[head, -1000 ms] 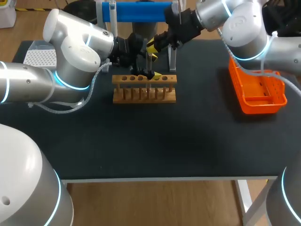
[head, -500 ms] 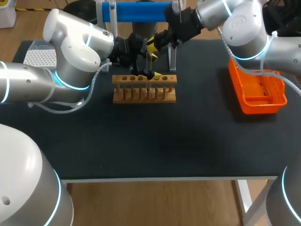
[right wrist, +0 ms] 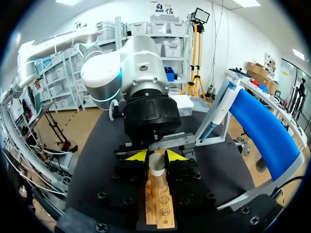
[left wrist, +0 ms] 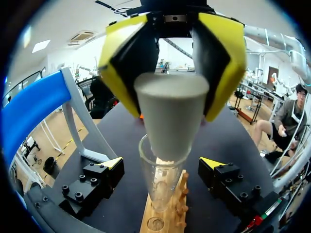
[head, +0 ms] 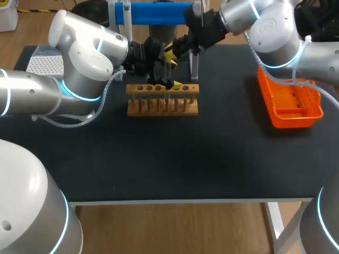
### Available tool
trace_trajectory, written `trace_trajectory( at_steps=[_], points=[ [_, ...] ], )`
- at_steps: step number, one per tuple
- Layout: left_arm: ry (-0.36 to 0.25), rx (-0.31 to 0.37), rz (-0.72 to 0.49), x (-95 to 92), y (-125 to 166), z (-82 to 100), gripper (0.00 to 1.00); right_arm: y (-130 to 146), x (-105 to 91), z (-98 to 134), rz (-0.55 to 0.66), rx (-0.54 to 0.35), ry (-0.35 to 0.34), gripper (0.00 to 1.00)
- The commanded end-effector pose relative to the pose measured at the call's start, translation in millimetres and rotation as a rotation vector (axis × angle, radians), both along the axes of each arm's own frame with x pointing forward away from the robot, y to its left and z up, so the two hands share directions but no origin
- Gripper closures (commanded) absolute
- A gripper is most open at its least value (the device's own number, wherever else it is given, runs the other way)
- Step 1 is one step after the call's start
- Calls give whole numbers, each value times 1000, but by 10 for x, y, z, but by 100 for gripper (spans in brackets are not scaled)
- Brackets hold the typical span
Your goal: Invert the test tube, pick up the pipette, mount the tip to pipette, aspirate from beaker and dispense into the tube, eject the tip, return the pipette, and cap with the stopper.
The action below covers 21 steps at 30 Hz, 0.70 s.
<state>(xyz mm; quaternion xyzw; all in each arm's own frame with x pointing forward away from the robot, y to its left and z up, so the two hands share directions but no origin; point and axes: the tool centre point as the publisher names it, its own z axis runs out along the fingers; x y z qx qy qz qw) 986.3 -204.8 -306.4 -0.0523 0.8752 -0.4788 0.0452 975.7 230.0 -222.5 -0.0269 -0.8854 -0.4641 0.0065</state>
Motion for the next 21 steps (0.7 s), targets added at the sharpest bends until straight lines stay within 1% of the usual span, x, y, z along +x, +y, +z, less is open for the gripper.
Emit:
trace_trajectory(
  at_steps=[1, 14, 21],
  points=[
    [0, 0, 1, 0, -4, -4, 0, -12, 22, -21, -1, -5, 3, 100],
    [0, 0, 1, 0, -4, -4, 0, -22, 13, -54, -1, -8, 8, 100],
    [0, 0, 1, 0, -4, -4, 0, -14, 28, 5, -5, 5, -1, 100]
  ],
)
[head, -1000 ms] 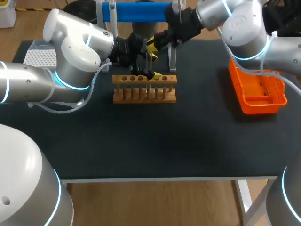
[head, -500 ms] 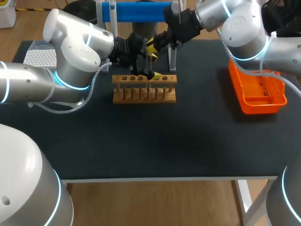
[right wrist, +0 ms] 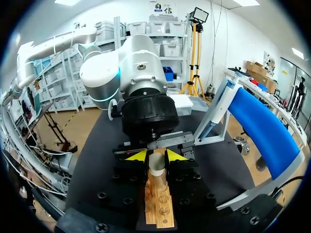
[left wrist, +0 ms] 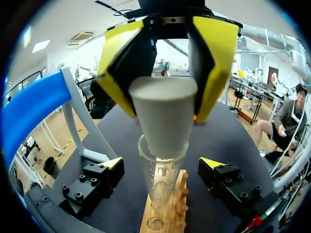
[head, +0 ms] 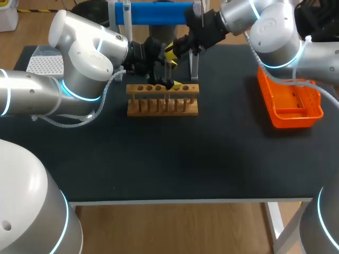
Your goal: Invert the test tube, pick up the pipette, mount the tip to pipette, aspirate from beaker and dispense into the tube, eject the tip, return the pipette, and cap with the stopper.
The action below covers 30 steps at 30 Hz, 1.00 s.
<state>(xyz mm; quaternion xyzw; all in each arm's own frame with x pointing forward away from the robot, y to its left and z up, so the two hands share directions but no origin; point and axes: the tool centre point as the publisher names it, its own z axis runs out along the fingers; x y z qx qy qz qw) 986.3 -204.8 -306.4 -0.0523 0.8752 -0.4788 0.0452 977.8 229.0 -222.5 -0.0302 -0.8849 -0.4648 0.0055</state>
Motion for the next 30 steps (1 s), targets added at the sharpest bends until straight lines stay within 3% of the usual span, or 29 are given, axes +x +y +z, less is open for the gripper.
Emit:
trace_trajectory(
  at_steps=[1, 30],
  points=[
    [0, -1, 1, 0, -4, -4, 0, -3, 9, 8, 2, 4, -3, 100],
    [0, -1, 1, 0, -4, -4, 0, -4, -18, -67, 8, -4, 9, 100]
  ],
)
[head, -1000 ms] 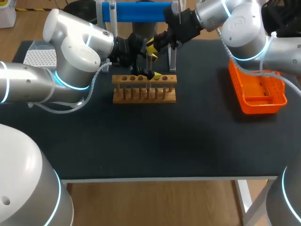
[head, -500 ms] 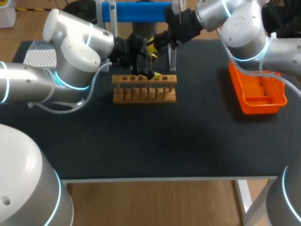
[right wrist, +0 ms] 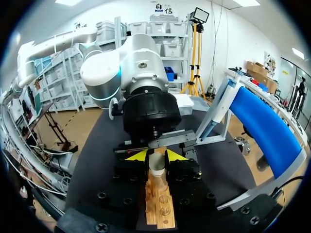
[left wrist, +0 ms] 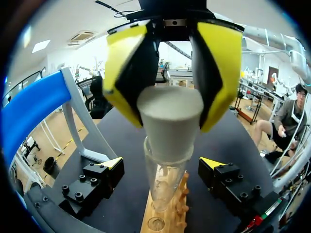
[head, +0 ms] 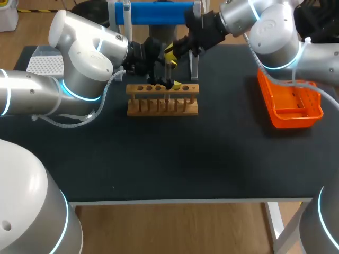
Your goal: Invert the test tube, pick up the pipette, mount the tip to pipette, aspirate from beaker and dispense into the tube, eject the tip, return the pipette, and cap with the stopper.
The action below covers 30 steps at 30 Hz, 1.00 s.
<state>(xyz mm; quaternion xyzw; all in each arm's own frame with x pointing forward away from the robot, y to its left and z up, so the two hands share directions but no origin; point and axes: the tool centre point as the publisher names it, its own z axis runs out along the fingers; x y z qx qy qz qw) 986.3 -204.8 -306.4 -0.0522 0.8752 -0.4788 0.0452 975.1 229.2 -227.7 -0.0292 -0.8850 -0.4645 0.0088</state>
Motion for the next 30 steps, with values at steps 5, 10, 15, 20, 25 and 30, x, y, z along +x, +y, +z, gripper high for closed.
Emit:
trace_trajectory(
  at_steps=[5, 10, 15, 20, 25, 30],
  points=[
    [0, 0, 1, 0, -4, -4, 0, -12, 4, -40, 3, -8, 7, 100],
    [0, 0, 1, 0, -4, -4, 0, -12, 1, -64, 4, -18, 6, 100],
    [0, 0, 1, 0, -4, -4, 0, -21, -12, -112, 4, -34, 5, 100],
    [0, 0, 1, 0, -4, -4, 0, -63, -7, -141, -8, -27, -4, 0],
    [0, 0, 1, 0, -4, -4, 0, -165, 16, -59, -30, 53, -40, 0],
    [0, 0, 1, 0, -4, -4, 0, -264, 24, 28, -36, 159, -81, 0]
  ],
)
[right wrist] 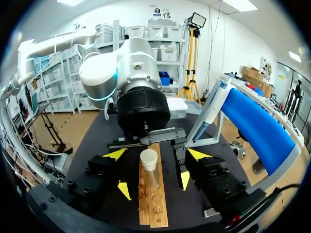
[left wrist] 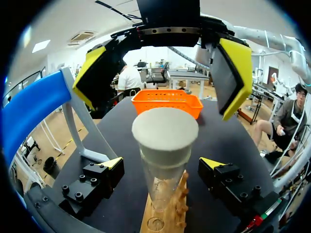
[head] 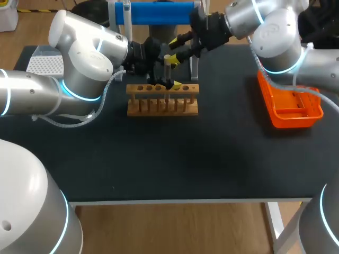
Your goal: Invert the test tube, pick up the pipette, mount the tip to pipette, aspirate from beaker and dispense into the tube, eject the tip, return the pipette, and cap with the stopper.
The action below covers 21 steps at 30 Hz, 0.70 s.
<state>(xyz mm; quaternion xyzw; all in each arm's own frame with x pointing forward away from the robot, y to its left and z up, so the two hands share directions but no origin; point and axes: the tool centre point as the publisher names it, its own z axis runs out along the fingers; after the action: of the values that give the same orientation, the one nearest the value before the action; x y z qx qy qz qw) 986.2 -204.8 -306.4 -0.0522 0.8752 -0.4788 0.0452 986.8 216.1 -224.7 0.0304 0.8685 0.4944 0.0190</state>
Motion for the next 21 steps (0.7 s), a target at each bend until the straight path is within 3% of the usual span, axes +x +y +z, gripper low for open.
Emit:
trace_trajectory(
  at_steps=[1, 11, 12, 13, 14, 15, 21],
  points=[
    [0, 0, 1, 1, -4, -4, 0, -150, -94, 16, -6, 113, -43, 0],
    [0, 0, 1, 1, -4, -4, 0, -242, -109, 165, 12, 341, -120, 0],
    [0, 0, 1, 1, -4, -4, 0, -241, -116, 178, 24, 364, -119, 41],
    [0, 0, 1, 1, -4, -4, 0, -237, -119, 187, 26, 373, -125, 69],
    [0, 0, 1, 1, -4, -4, 0, -227, -127, 207, 34, 391, -136, 89],
    [0, 0, 1, 1, -4, -4, 0, -220, -135, 223, 45, 404, -138, 100],
    [0, 0, 1, 1, -4, -4, 0, -160, -151, 264, 66, 431, -140, 100]
  ],
)
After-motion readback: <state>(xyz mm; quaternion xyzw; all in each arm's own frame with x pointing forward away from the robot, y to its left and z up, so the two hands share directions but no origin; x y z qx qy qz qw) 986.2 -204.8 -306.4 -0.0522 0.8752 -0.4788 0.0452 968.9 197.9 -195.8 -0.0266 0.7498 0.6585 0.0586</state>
